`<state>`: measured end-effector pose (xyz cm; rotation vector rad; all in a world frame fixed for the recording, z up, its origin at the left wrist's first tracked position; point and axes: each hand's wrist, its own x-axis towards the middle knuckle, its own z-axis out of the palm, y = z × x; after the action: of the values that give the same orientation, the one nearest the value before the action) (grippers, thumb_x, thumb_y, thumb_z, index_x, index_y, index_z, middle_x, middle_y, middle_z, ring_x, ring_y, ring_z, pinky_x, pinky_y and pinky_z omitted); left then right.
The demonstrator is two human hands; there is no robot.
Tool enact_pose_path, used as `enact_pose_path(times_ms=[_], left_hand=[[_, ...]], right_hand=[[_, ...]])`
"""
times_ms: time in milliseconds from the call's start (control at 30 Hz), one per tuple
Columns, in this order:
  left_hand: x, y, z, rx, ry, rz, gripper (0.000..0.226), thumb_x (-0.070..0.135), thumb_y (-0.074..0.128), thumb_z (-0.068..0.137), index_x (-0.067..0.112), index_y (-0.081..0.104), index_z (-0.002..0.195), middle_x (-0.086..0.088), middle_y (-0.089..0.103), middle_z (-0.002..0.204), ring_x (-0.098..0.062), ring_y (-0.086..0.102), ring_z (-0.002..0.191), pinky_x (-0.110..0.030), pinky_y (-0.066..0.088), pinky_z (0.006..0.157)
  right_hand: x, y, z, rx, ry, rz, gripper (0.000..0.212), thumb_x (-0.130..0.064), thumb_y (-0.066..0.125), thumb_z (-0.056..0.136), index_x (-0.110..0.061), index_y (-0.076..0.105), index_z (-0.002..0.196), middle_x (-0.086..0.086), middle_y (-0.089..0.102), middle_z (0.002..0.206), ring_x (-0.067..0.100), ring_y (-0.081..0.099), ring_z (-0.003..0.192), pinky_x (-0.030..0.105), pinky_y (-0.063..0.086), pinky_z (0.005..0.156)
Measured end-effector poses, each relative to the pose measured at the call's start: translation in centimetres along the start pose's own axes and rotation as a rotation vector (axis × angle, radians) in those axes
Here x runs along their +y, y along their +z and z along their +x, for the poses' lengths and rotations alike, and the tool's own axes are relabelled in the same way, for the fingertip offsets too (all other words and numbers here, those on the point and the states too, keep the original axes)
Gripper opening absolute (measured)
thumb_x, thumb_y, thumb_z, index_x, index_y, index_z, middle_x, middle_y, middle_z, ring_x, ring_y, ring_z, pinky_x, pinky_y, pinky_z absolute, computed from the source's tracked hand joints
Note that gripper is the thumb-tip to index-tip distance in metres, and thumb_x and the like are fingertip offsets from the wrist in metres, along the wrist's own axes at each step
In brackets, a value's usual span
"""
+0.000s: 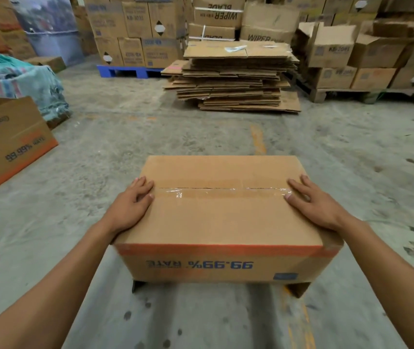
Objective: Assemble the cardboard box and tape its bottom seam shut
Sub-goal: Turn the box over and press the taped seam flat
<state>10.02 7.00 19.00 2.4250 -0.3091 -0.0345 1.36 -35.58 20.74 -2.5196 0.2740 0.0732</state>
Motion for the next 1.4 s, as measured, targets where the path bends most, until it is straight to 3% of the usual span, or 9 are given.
enact_pose_path(times_ms=[133,333,567,800,1000,1167,1300,1400], left_hand=[[1.2,0.1,-0.9,-0.024,0.009,-0.020,0.047,0.025,0.049,0.100,0.018,0.043,0.146,0.002,0.024,0.160,-0.009,0.014,0.148,-0.019,0.009,0.112],[2.9,1.8,-1.7,-0.116,0.075,0.115,0.052,0.038,0.041,0.102,0.021,0.033,0.151,-0.001,0.014,0.163,-0.013,0.007,0.150,-0.034,0.008,0.120],[0.5,-0.9,-2.0,-0.054,0.028,0.082,0.048,0.038,0.049,0.099,0.027,0.043,0.146,0.005,0.023,0.160,-0.007,0.015,0.148,-0.037,0.011,0.121],[0.4,-1.1,-2.0,-0.058,0.050,0.109,0.049,0.035,0.052,0.098,0.019,0.046,0.145,0.002,0.026,0.159,-0.009,0.016,0.148,-0.029,0.012,0.118],[0.3,-1.2,-2.0,-0.037,0.043,0.093,0.048,0.032,0.053,0.098,0.018,0.048,0.143,0.002,0.028,0.158,-0.009,0.019,0.147,-0.032,0.014,0.120],[0.5,0.2,-2.3,-0.036,0.073,0.280,0.050,0.034,0.037,0.103,0.018,0.035,0.151,-0.004,0.019,0.162,-0.016,0.011,0.150,-0.033,0.012,0.119],[2.0,3.1,-2.9,-0.065,0.115,0.344,0.056,0.038,0.026,0.104,0.016,0.020,0.155,-0.007,0.008,0.164,-0.019,0.003,0.151,-0.032,0.005,0.120],[2.3,7.6,-4.1,-0.210,0.066,0.435,0.057,0.039,0.016,0.105,0.015,0.010,0.156,-0.007,0.002,0.164,-0.021,-0.001,0.151,-0.039,-0.003,0.121]], right_hand=[[1.0,-0.7,-2.4,0.031,0.015,-0.009,0.061,-0.055,0.049,0.094,-0.036,0.036,0.150,-0.006,0.009,0.164,0.018,0.017,0.149,0.039,0.015,0.120],[2.6,-1.4,-4.9,0.043,0.060,-0.075,0.063,-0.061,0.043,0.093,-0.037,0.034,0.150,-0.002,0.009,0.165,0.019,0.014,0.150,0.043,0.016,0.120],[0.7,2.0,-5.2,0.050,0.023,-0.088,0.066,-0.062,0.037,0.095,-0.034,0.027,0.153,-0.002,0.004,0.165,0.018,0.010,0.151,0.042,0.016,0.118],[0.5,1.9,-5.7,0.082,0.012,-0.092,0.065,-0.061,0.038,0.095,-0.032,0.031,0.153,0.001,0.010,0.165,0.017,0.011,0.150,0.041,0.016,0.118],[-0.1,2.3,-6.2,0.089,0.026,-0.090,0.064,-0.057,0.039,0.096,-0.030,0.031,0.153,0.002,0.010,0.165,0.018,0.009,0.151,0.040,0.015,0.118],[0.7,2.5,-6.3,0.086,0.047,-0.110,0.062,-0.060,0.036,0.096,-0.035,0.030,0.152,-0.003,0.009,0.165,0.020,0.013,0.150,0.043,0.018,0.117],[2.0,0.9,-5.9,0.084,0.156,-0.296,0.062,-0.061,0.027,0.094,-0.040,0.024,0.152,-0.001,0.009,0.165,0.038,0.021,0.146,0.051,0.020,0.117],[2.2,0.9,-6.4,0.133,0.244,-0.500,0.063,-0.061,0.017,0.093,-0.039,0.018,0.152,-0.001,0.005,0.165,0.037,0.003,0.149,0.058,0.007,0.117]])
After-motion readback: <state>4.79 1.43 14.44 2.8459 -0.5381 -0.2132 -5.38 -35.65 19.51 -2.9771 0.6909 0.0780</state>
